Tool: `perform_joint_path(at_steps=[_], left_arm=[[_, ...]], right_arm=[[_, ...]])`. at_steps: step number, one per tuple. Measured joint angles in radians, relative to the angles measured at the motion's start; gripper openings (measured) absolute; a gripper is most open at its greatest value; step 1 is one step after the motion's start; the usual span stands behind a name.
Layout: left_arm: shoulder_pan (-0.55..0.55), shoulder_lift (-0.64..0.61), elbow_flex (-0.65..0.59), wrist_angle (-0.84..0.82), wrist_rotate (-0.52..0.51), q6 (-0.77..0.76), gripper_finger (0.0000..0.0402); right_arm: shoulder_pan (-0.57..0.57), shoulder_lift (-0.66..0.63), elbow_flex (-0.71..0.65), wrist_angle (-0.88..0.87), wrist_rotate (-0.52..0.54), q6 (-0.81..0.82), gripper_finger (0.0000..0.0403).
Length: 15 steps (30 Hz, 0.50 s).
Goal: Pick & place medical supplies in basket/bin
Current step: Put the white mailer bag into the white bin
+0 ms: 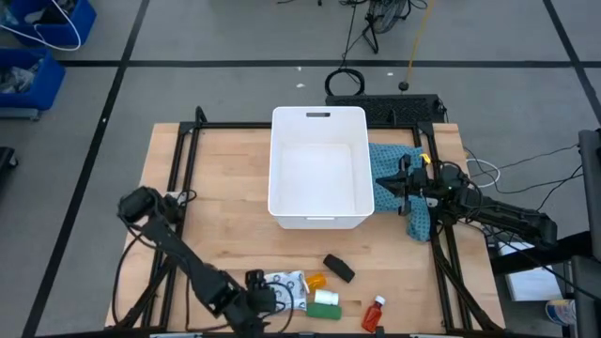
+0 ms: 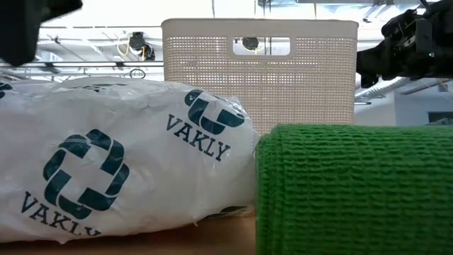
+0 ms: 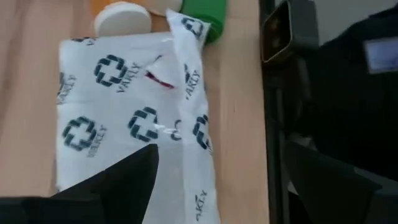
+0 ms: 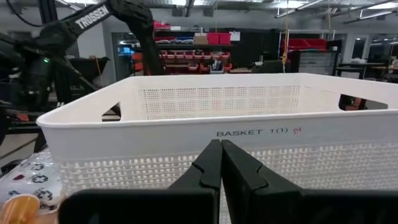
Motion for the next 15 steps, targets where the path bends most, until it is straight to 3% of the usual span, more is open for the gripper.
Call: perform_joint_path(at_steps=[3,7,15], left_arm=[[-0.019,0.043,0.108,-0.129,-0.069,-0.026,0.0351],[-0.038,0.106,0.223,-0.239,-0.085,-0.028,0.0351],[-0.060,0.215,0.259,-0.362,-0.084,-0.004,0.0351]], right_arm=[[0.000,0.000,0.000,0.000,0.000,0.002,0.0000],[0.000,0.000,0.000,0.000,0.000,0.007,0.0000],[0.000,0.000,0.000,0.000,0.000,0.014,0.0000]])
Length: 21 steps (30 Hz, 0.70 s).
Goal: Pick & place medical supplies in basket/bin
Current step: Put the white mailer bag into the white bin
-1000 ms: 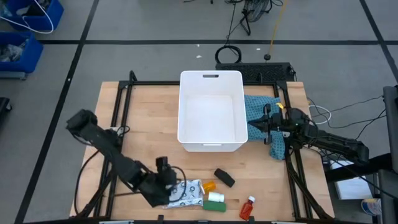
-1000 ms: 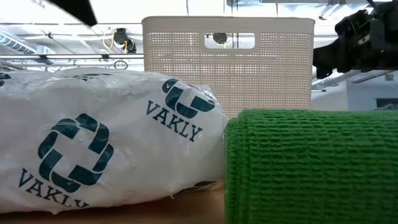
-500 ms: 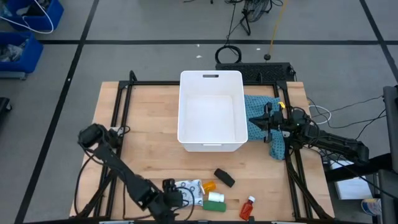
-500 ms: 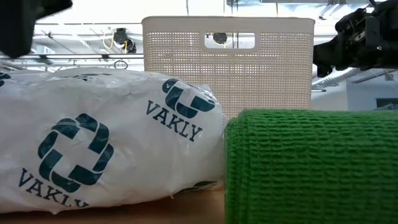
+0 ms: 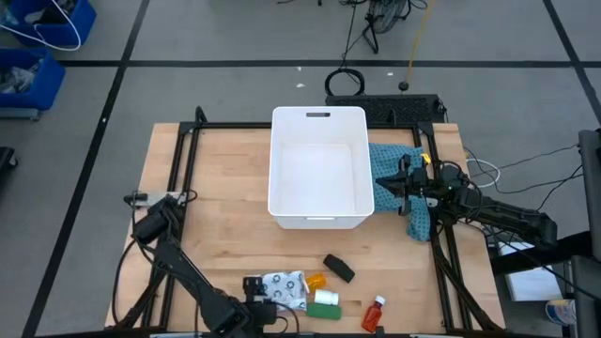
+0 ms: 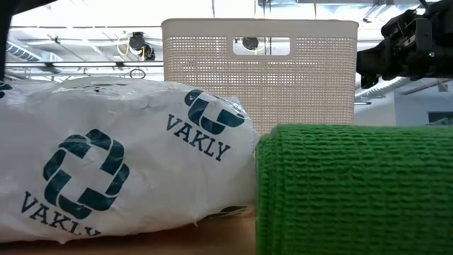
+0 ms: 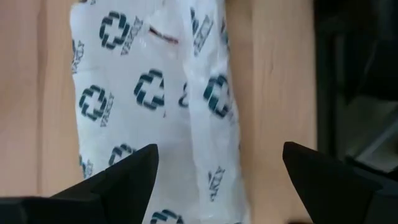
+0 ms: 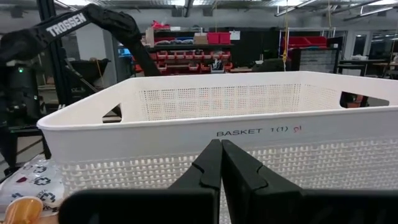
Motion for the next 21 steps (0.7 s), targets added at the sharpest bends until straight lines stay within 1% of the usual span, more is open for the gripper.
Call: perform_joint_path(at_steps=[7,13,15,17,21], left_arm=[[0.002,0.019,-0.002,-0.042,-0.021,0.021,0.0351],[0.007,0.014,-0.049,-0.013,-0.022,0.037,0.0348],[0.007,0.011,-0.074,0.020,-0.025,0.041,0.0336],[0.007,0.011,-0.097,0.042,-0.031,0.036,0.0314],[0.008,0.011,-0.114,0.044,-0.039,0.030,0.0256]], right_arm=[[0.000,0.000,0.000,0.000,0.000,0.015,0.0000],[0.000,0.000,0.000,-0.002,0.000,0.026,0.0000],[0.000,0.000,0.000,-0.003,0.000,0.033,0.0000],[0.000,0.000,0.000,-0.003,0.000,0.033,0.0000],[0.000,0.000,0.000,-0.003,0.000,0.032,0.0000]])
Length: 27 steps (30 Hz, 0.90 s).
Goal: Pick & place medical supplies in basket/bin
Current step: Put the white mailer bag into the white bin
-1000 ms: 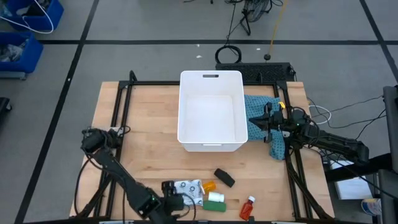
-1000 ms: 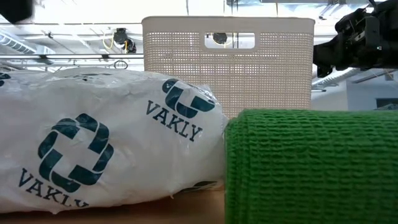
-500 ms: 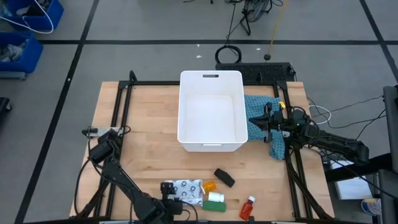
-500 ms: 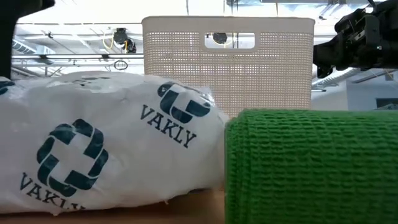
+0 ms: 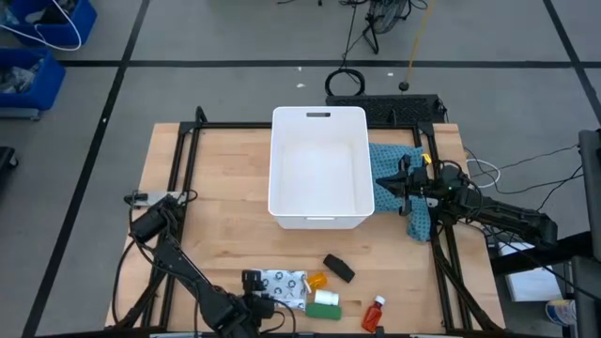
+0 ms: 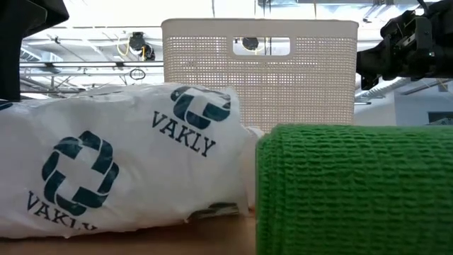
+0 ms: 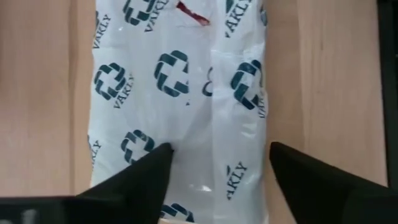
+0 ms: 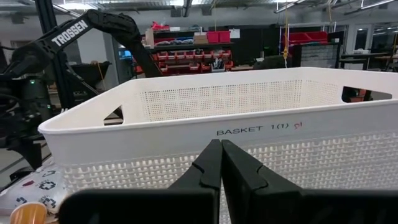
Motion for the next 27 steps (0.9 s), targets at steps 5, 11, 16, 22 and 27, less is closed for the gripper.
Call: perform_joint_path(at_steps=[5,11,16,22,27], left_arm=[[0.000,0.001,0.000,0.008,0.006,-0.004,0.0168],[0.003,0.000,0.003,0.047,0.071,0.021,0.0056],[-0.002,-0.028,0.040,-0.029,0.043,0.037,0.0009],[0.001,-0.140,0.062,-0.103,-0.032,0.090,0.0003],[-0.004,-0.222,0.060,-0.188,-0.079,0.072,0.0002]], right_arm=[[0.000,0.000,0.000,0.000,0.000,-0.002,0.0000],[0.000,0.000,0.000,0.000,0.000,-0.001,0.0000],[0.000,0.000,0.000,0.000,0.000,0.000,0.0000],[0.000,0.000,0.000,0.002,0.001,-0.002,0.0000],[0.000,0.000,0.000,0.003,0.002,-0.002,0.0000]])
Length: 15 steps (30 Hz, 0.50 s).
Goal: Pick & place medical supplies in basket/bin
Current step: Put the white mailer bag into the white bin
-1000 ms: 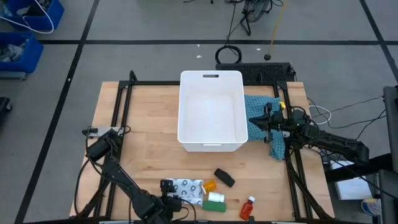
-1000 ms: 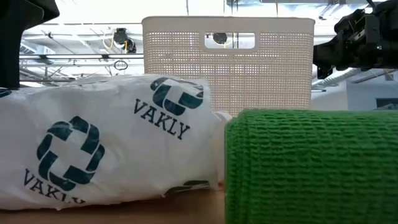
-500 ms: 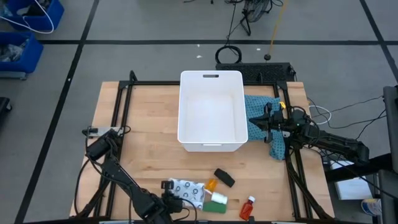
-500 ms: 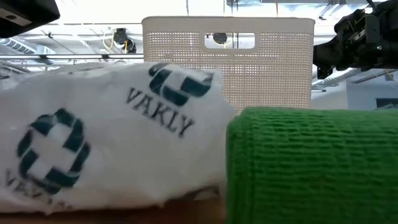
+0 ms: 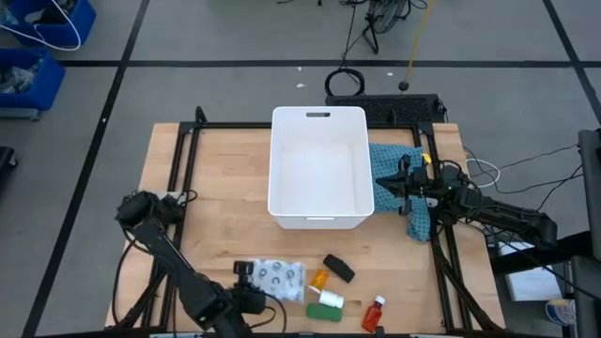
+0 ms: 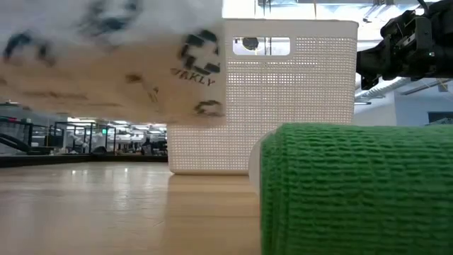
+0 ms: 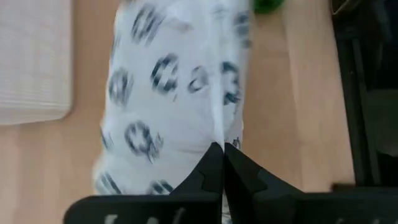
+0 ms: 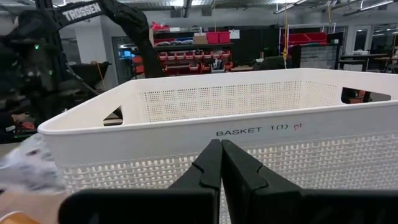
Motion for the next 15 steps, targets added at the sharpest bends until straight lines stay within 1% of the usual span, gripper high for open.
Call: perform_joint_path(at_steps=[6,12,15], left_arm=[[-0.033,-0.091,0.001,-0.112,-0.090,-0.007,0.0002],[-0.094,-0.199,0.001,-0.222,-0.247,-0.072,0.0001],[-0.130,-0.253,0.002,-0.249,-0.328,-0.074,0.0001]], right_arm=[[0.000,0.000,0.000,0.000,0.001,0.003,0.0000],[0.000,0.000,0.000,0.000,0.002,0.010,0.0000],[0.000,0.000,0.000,0.000,0.002,0.010,0.0000]])
